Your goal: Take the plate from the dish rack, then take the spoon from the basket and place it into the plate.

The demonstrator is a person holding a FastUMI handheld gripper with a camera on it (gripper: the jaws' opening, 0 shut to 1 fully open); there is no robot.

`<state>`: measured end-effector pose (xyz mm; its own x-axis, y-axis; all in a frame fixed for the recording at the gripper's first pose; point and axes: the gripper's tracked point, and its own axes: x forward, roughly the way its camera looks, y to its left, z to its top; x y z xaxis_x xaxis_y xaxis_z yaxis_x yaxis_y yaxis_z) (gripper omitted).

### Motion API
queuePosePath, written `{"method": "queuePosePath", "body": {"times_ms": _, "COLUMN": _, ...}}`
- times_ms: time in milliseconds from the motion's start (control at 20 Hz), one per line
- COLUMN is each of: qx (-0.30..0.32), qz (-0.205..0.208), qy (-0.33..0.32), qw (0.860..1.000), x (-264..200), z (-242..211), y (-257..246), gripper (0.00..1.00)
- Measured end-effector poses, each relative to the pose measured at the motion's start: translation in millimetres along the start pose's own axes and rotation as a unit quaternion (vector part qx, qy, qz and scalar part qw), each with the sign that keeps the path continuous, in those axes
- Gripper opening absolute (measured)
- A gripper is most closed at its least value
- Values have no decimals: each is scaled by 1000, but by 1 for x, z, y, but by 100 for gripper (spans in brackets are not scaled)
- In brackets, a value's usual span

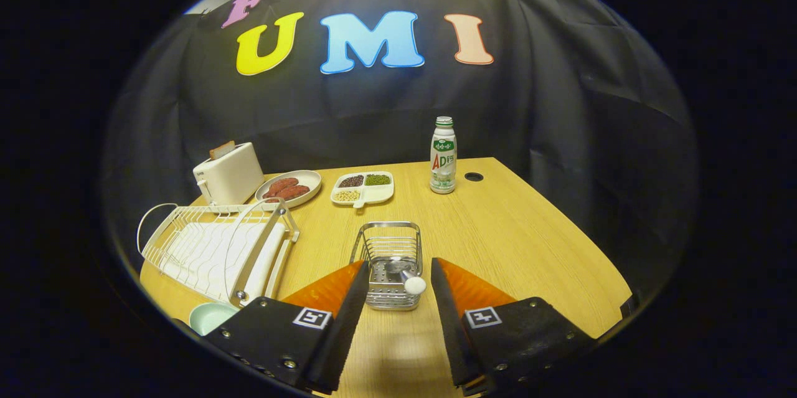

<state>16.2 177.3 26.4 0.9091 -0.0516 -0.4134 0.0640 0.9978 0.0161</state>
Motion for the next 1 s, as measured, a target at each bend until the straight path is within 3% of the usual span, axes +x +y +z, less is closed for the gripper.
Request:
{"method": "queuePosePath", "body": {"times_ms": 200, "qx": -15, "qz": 5, "qy": 7, "qw": 1000, "x": 1, "z": -7, "y": 2, "gripper": 64}}
{"method": "queuePosePath", "body": {"times_ms": 250, "qx": -17, "qz": 6, "qy": 8, "qw": 1000, "x": 4, "z": -8, "y": 2, "gripper": 45}}
{"method": "queuePosePath", "body": {"times_ms": 300, "qx": -19, "qz": 7, "qy": 7, "qw": 1000, "x": 3, "z": -7, "y": 3, "gripper": 40}}
{"method": "queuePosePath", "body": {"times_ms": 550, "qx": -23, "qz": 8, "qy": -4, "qw": 1000, "x": 5, "z": -3, "y": 6, "gripper": 40}}
{"method": "queuePosePath", "body": {"times_ms": 650, "qx": -28, "qz": -6, "qy": -6, "qw": 1000, "x": 10, "z": -1, "y": 2, "gripper": 27}}
{"method": "queuePosePath", "body": {"times_ms": 700, "qx": -24, "qz": 11, "qy": -7, "qw": 1000, "x": 5, "z": -1, "y": 10, "gripper": 27}}
{"method": "queuePosePath", "body": {"times_ms": 750, "qx": -26, "qz": 10, "qy": -10, "qw": 1000, "x": 12, "z": 1, "y": 9, "gripper": 18}}
{"method": "queuePosePath", "body": {"times_ms": 1000, "qx": -37, "qz": 31, "qy": -11, "qw": 999, "x": 11, "z": 3, "y": 23, "gripper": 6}}
